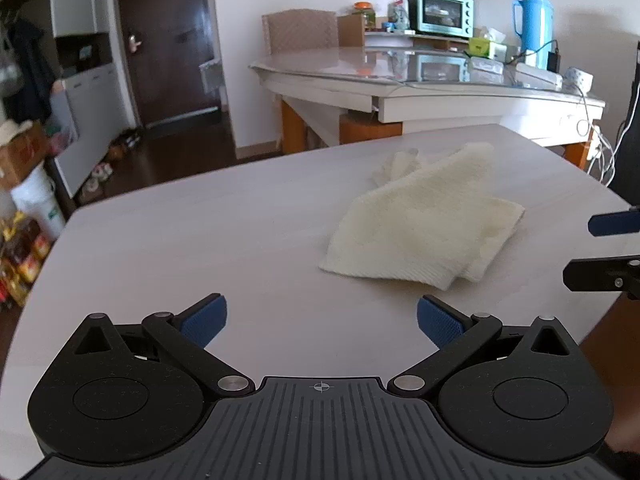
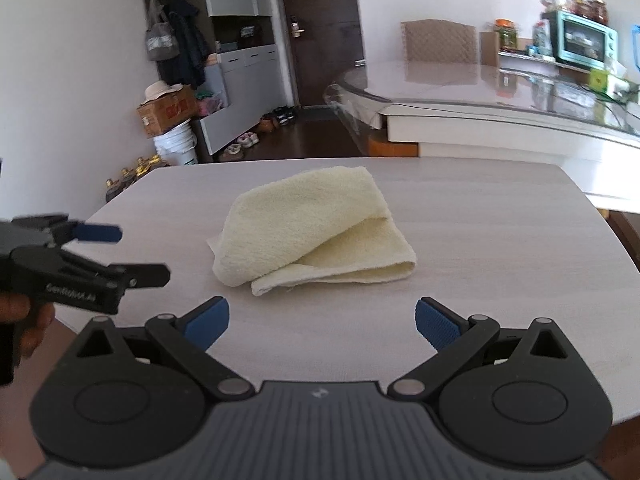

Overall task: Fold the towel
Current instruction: 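Close the right gripper on a towel edge while the left gripper grasps another edge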

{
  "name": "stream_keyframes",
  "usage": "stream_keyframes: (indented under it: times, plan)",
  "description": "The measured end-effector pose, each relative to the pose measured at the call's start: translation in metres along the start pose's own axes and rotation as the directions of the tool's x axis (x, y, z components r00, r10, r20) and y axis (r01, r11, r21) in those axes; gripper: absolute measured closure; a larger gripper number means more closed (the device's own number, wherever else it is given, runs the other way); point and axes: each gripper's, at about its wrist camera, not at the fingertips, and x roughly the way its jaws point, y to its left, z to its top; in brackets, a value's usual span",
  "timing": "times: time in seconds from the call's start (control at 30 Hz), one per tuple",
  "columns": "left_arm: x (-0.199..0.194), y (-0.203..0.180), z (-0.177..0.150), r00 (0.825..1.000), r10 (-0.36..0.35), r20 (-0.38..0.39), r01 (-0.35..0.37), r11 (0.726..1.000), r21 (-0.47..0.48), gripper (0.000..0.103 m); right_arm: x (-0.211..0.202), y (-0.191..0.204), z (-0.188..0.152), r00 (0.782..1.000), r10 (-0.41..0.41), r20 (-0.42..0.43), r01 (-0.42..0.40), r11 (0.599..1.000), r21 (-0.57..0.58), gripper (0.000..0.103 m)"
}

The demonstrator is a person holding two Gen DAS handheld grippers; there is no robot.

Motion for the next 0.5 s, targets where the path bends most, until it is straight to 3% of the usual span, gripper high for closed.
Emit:
stream_keyframes:
  times: [0.37, 0.5]
  plan:
    - [0.032, 0.019, 0.028, 0.988, -0.151, -0.020, 0.152, 0.988, 0.036, 0.000, 0.024, -0.016, 0.018, 0.999, -0.018, 0.026, 0.018, 1.000, 0.017, 0.009]
    - [0.049, 0.021, 0.038, 0.987, -0.162, -0.026, 0.162, 0.986, 0.038, 0.002, 0.031, -0.023, 0.019, 0.999, -0.035, 0.021, 0.034, 0.999, 0.016, 0.012]
